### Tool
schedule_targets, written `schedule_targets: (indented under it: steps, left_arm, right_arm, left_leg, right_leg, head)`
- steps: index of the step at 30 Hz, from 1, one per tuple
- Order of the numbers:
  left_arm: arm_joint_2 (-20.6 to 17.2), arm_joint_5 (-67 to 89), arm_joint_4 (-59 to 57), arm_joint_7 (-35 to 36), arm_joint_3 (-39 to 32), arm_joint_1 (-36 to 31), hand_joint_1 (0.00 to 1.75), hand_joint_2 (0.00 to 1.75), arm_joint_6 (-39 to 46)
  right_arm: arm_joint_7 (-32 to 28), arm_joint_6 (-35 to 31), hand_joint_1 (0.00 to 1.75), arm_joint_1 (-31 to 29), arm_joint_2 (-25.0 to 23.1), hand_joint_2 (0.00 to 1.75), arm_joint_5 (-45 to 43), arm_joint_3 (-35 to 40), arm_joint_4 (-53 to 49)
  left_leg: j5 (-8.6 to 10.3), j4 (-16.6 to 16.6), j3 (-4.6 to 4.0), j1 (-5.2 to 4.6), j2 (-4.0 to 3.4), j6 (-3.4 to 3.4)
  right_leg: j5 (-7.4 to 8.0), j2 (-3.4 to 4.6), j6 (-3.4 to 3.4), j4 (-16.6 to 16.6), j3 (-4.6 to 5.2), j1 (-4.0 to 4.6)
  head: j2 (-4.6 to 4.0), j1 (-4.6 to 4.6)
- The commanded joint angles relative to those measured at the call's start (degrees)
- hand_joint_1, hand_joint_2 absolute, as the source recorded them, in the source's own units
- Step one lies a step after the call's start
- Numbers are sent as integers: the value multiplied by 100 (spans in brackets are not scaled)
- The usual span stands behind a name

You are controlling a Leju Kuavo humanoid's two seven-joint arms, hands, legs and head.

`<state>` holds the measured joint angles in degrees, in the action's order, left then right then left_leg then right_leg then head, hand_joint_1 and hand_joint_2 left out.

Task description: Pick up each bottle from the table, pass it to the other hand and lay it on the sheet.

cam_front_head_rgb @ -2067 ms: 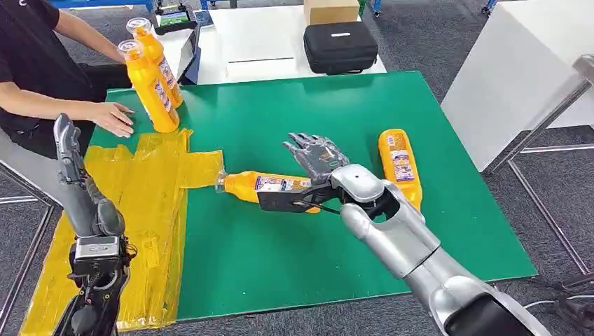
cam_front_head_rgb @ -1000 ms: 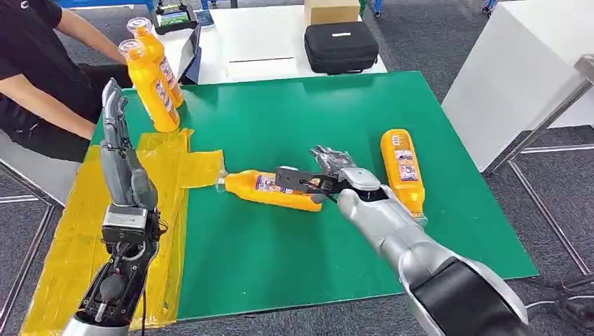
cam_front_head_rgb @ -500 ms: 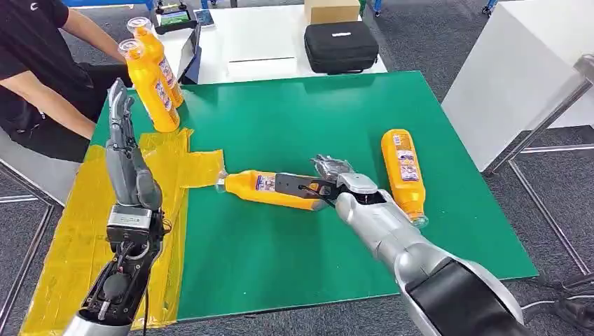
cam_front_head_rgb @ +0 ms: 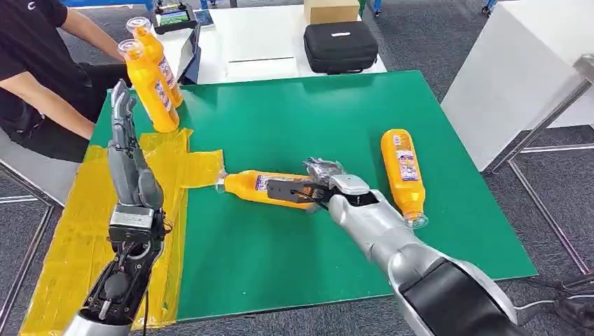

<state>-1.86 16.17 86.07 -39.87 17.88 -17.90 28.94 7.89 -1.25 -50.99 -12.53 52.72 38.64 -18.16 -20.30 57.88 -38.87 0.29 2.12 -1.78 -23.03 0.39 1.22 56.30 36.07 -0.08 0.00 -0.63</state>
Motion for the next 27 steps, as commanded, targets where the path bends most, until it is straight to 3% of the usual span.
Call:
schedule_targets:
  steps: [1, 13, 15, 16, 22, 23, 24, 27]
  left_arm:
    - [-128, -73, -72, -3, 166, 59, 0, 0, 35]
    - [-107, -75, -3, 10, 154, 42, 0, 0, 34]
    - [-55, -95, 29, 44, 105, 46, 0, 0, 10]
    - [-34, -98, 13, 57, 103, 12, 0, 0, -20]
    - [20, -107, -113, 98, 180, -77, 0, 0, -147]
    - [22, -131, -173, 83, 205, -117, 0, 0, -175]
    - [28, -139, -211, 76, 215, -143, 0, 0, -180]
    - [13, -151, -233, 69, 225, -262, 0, 0, -172]
  right_arm:
    - [-19, 168, 0, -107, -241, 175, 135, 283, 404]
    - [-17, 199, 0, -81, -286, 175, 140, 290, 406]
    - [-27, 283, 0, -43, -310, 175, 162, 298, 417]
    - [-10, 341, 0, 8, -320, 175, 183, 313, 426]
    - [368, 871, 0, 341, -220, 175, 417, 478, 562]
    - [405, 953, 164, 439, -174, 175, 442, 483, 569]
    - [452, 1066, 175, 527, -138, 175, 478, 511, 613]
    - [565, 1299, 175, 827, -28, 175, 541, 545, 662]
  left_leg:
    - [-16, 3, 27, 0, -18, 8]
    - [-17, 4, 27, -2, -13, 7]
    - [-37, 12, 57, -3, -34, 14]
    - [-9, 2, 13, 0, -7, 5]
    - [-16, 1, 30, 1, -6, 7]
    - [-7, -5, 20, 2, 3, 4]
    - [-9, -6, 30, 2, 7, 6]
    - [-9, -8, 38, 5, 21, 6]
  right_leg:
    - [-15, -1, -1, 1, -28, 3]
    - [-19, -5, 0, 2, -31, 1]
    - [-37, -2, -2, 8, -61, 4]
    - [-11, -5, -1, 0, -17, 3]
    - [-19, -13, -1, -3, -37, 4]
    - [-11, -16, -1, -8, -27, 4]
    - [-16, -24, 0, -11, -38, 5]
    - [-20, -42, 0, -17, -51, 8]
  head:
    - [0, 2]
    - [0, 2]
    - [0, 2]
    - [0, 2]
    - [0, 2]
    - [0, 2]
    - [0, 2]
    - [0, 2]
